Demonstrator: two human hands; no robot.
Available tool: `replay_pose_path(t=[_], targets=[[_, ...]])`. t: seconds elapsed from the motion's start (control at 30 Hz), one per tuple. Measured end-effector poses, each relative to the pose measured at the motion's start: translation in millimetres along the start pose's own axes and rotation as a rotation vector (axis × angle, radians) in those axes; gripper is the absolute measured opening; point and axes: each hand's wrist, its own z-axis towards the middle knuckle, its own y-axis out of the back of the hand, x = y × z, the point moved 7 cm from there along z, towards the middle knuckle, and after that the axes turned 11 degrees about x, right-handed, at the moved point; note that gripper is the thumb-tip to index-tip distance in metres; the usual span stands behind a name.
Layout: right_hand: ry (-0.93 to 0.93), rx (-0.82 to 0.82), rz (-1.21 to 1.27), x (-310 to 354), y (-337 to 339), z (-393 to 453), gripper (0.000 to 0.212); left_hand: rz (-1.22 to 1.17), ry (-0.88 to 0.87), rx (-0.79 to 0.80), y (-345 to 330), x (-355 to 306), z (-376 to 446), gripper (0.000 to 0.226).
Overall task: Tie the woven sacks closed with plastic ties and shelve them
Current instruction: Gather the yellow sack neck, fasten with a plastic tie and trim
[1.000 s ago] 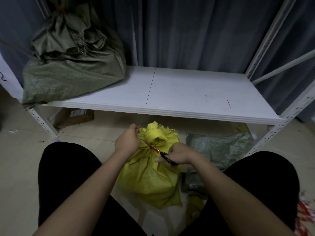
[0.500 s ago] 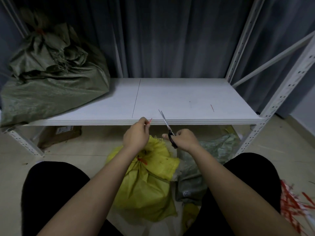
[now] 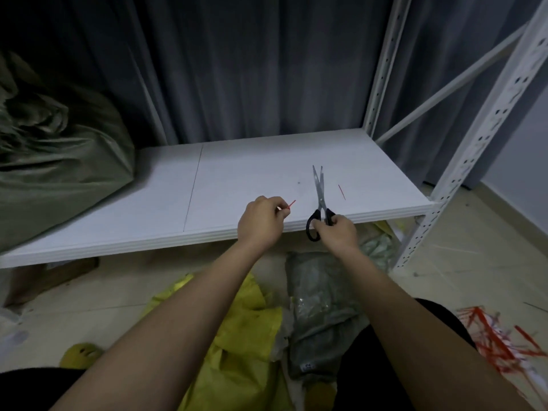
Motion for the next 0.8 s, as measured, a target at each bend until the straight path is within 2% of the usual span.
replay_pose_path(t=[0.1, 0.2, 0.27, 0.57, 0.7, 0.8], targets=[[-0.005, -0.039, -0.045, -7, 21, 35, 0.019, -0.063, 0.018, 0.038, -21, -4, 34, 0.020], [-0.007, -0.090, -0.199, -16, 44, 69, 0.037, -0.128, 0.038, 0.068, -42, -8, 68, 0.021], [-0.017, -0.118, -0.259, -22, 58, 92, 0.040, -0.160, 0.045, 0.096, -56, -8, 91, 0.022], [-0.208, -0.132, -0.641, -55, 107, 178, 0.026, -0.250, 0.060, 0.149, -124, -18, 183, 0.027], [-0.212, -0.169, -0.706, -59, 122, 200, 0.024, -0.294, 0.060, 0.167, -150, -24, 210, 0.029], [-0.196, -0.161, -0.716, -60, 125, 212, 0.024, -0.339, 0.078, 0.170, -162, -27, 224, 0.021]])
